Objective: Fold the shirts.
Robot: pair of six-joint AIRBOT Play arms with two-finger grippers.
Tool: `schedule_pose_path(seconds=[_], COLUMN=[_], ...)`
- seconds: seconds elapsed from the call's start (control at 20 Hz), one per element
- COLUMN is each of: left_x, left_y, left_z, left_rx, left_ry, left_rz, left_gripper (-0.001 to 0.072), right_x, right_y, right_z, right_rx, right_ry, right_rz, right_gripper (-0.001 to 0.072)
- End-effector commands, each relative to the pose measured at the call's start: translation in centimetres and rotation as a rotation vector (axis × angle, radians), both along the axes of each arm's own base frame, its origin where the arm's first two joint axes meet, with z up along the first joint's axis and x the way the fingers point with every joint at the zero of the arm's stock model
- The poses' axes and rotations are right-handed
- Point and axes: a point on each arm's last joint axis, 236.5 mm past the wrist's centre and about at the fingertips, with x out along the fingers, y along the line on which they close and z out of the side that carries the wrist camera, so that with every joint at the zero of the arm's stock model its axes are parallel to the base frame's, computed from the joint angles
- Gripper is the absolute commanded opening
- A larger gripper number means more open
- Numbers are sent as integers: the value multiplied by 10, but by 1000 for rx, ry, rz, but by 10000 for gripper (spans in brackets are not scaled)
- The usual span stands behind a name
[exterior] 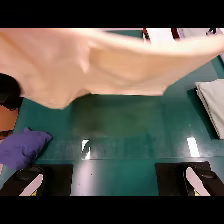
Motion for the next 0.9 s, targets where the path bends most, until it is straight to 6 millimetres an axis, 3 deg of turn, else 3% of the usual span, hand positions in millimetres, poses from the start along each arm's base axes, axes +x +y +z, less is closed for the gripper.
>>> schedule_pose_path(seconds=[0.0, 0.1, 0.2, 0.3, 0.4, 0.55, 0.65, 0.75, 0.85], left_x=[-80, -96, -81, -43, 11, 98, 144, 181, 210], left_y=[13, 15, 19, 20, 18, 7, 2, -2, -5], left_z=[86, 102, 87, 47, -9, -127, -219, -305, -376], left_rx=[-49, -61, -26, 19, 43, 41, 71, 87, 94], left_ry=[-256, -314, -256, -104, 79, 411, 633, 816, 955], left_rz=[16, 19, 46, 72, 83, 77, 76, 81, 87], left_gripper=[23, 23, 23, 24, 24, 25, 25, 25, 25], right_x=[-48, -59, -57, -41, -10, 43, 76, 96, 106], right_y=[12, 15, 17, 15, 8, -6, -11, -15, -18], right_z=[88, 108, 107, 88, 53, -32, -110, -187, -260], right_rx=[-26, -26, -28, -29, 9, 77, 134, 189, 242], right_ry=[-220, -260, -209, -96, 59, 329, 531, 721, 891], right_rz=[-15, -12, 1, 21, 30, 36, 42, 41, 34], right_gripper=[19, 19, 19, 18, 18, 18, 18, 18, 18])
